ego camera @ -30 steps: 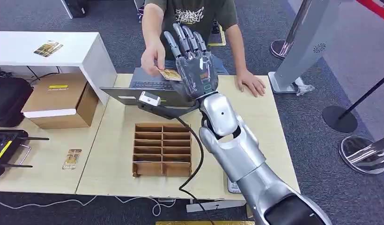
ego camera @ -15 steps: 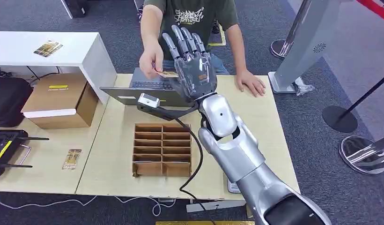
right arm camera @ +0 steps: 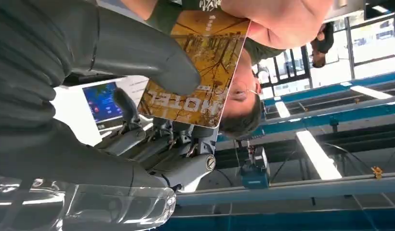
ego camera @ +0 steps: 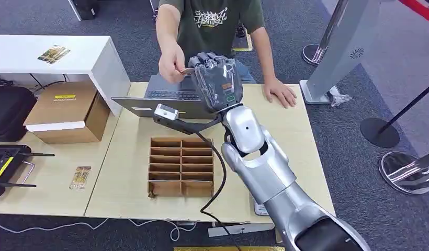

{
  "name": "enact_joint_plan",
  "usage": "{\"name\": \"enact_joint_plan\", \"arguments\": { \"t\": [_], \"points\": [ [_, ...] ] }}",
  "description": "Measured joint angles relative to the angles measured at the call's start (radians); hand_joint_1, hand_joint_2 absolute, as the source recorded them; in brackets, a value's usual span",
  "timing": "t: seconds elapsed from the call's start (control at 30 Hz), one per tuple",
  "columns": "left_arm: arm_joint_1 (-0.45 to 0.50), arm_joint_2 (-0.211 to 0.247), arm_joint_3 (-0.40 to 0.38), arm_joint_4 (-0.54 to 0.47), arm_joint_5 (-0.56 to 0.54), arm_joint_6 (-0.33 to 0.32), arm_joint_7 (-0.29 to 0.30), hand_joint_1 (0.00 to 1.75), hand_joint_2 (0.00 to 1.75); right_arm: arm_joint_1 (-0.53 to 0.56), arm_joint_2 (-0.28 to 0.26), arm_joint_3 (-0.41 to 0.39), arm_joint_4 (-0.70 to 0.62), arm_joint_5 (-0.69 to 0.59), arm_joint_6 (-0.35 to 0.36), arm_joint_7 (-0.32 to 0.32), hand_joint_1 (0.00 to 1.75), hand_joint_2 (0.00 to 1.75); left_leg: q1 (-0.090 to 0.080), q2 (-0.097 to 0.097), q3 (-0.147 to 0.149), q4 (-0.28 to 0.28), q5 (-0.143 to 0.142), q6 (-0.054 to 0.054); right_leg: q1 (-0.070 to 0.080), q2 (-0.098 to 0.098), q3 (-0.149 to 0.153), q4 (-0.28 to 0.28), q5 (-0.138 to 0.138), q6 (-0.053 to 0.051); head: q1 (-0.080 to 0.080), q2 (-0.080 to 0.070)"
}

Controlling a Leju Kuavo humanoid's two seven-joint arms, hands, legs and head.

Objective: Pass the card to the sensor for recognition and then transmit it.

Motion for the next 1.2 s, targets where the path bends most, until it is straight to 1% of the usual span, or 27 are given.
{"name": "enact_joint_plan", "arguments": {
  "t": [0.4, 0.5, 0.6, 0.67, 0.73, 0.77, 0.8, 0.83, 0.9, 0.97, 1.03, 1.2],
  "points": [
    [0.0, 0.0, 0.0, 0.0, 0.005, -0.004, 0.001, 0.0, 0.0, 0.0, 0.0, 0.0, 0.0, 0.008, 0.001, -0.003, 1.75, 1.75, 0.0, 0.0, 0.0, 0.0, 0.0, 0.0, 0.0, 0.0, 0.0, 0.0, 0.0, 0.0, 0.0, 0.0],
    [0.0, 0.0, 0.0, 0.0, 0.011, -0.003, 0.003, 0.0, 0.0, -0.001, 0.0, 0.0, 0.0, -0.027, 0.026, -0.003, 1.75, 1.75, 0.0, 0.0, 0.0, 0.0, 0.0, 0.0, 0.0, 0.0, 0.0, 0.0, 0.0, 0.0, 0.0, 0.0],
    [-0.001, 0.0, 0.003, 0.0, 0.022, -0.002, 0.008, 0.0, 0.0, -0.001, 0.009, -0.011, 0.0, -0.163, 0.109, -0.008, 1.75, 1.75, 0.0, 0.0, 0.0, 0.0, 0.0, 0.0, 0.0, 0.0, 0.0, 0.0, 0.0, 0.0, 0.0, 0.0],
    [-0.001, 0.0, 0.008, 0.0, 0.032, 0.0, 0.018, 0.0, 0.0, -0.001, 0.026, -0.049, 0.0, -0.384, 0.221, -0.008, 1.75, 1.75, 0.0, 0.0, 0.0, 0.0, 0.0, 0.0, 0.0, 0.0, 0.0, 0.0, 0.0, 0.0, 0.0, 0.0],
    [-0.001, 0.0, 0.008, 0.0, 0.035, -0.001, 0.023, 0.0, 0.0, -0.001, 0.042, -0.11, 0.003, -0.703, 0.359, 0.002, 1.75, 1.75, 0.0, 0.0, 0.0, 0.0, 0.0, 0.0, 0.0, 0.0, 0.0, 0.0, 0.0, 0.0, 0.0, 0.0],
    [-0.001, 0.001, 0.009, 0.0, 0.035, -0.002, 0.023, 0.0, 0.0, -0.002, 0.046, -0.138, 0.006, -0.812, 0.398, 0.003, 1.75, 1.75, 0.0, 0.0, 0.0, 0.0, 0.0, 0.0, 0.0, 0.0, 0.0, 0.0, 0.0, 0.0, 0.0, 0.0],
    [-0.002, 0.001, 0.009, 0.0, 0.036, -0.002, 0.023, 0.0, 0.0, -0.004, 0.048, -0.16, 0.008, -0.884, 0.415, 0.004, 1.75, 1.75, 0.0, 0.0, 0.0, 0.0, 0.0, 0.0, 0.0, 0.0, 0.0, 0.0, 0.0, 0.0, 0.0, 0.0],
    [-0.002, 0.002, 0.01, 0.0, 0.037, -0.002, 0.023, 0.0, 0.0, -0.009, 0.048, -0.179, 0.013, -0.932, 0.416, 0.007, 1.75, 1.75, 0.0, 0.0, 0.0, 0.0, 0.0, 0.0, 0.0, -0.001, 0.0, 0.0, 0.0, 0.0, 0.001, 0.0],
    [-0.002, 0.003, 0.014, 0.0, 0.039, -0.001, 0.022, 0.0, 0.0, -0.024, 0.048, -0.193, 0.023, -0.993, 0.428, 0.02, 1.75, 1.75, 0.0, 0.0, 0.0, 0.0, 0.0, 0.0, 0.0, 0.0, 0.0, 0.0, 0.0, 0.0, 0.0, 0.0],
    [-0.003, 0.004, 0.015, 0.001, 0.039, -0.001, 0.02, 0.0, 0.0, -0.035, 0.048, -0.208, 0.032, -1.082, 0.463, 0.032, 1.75, 1.75, 0.0, 0.0, 0.0, 0.0, 0.0, 0.0, 0.0, 0.0, 0.0, 0.0, 0.0, 0.0, 0.0, 0.0],
    [-0.003, 0.006, 0.016, 0.001, 0.042, 0.0, 0.017, 0.0, 0.0, -0.04, 0.048, -0.209, 0.04, -1.12, 0.461, 0.032, 1.75, 1.75, 0.0, 0.0, 0.0, 0.0, 0.0, 0.0, 0.0, 0.0, 0.0, 0.0, 0.0, 0.0, 0.0, 0.0],
    [-0.003, 0.007, 0.018, 0.004, 0.045, 0.004, 0.013, 0.0, 0.0, -0.049, 0.046, -0.206, 0.053, -1.165, 0.452, 0.033, 1.75, 1.75, 0.0, 0.0, 0.0, 0.0, 0.0, 0.0, 0.0, 0.0, 0.0, 0.0, 0.0, 0.0, 0.0, 0.0]
  ]
}}
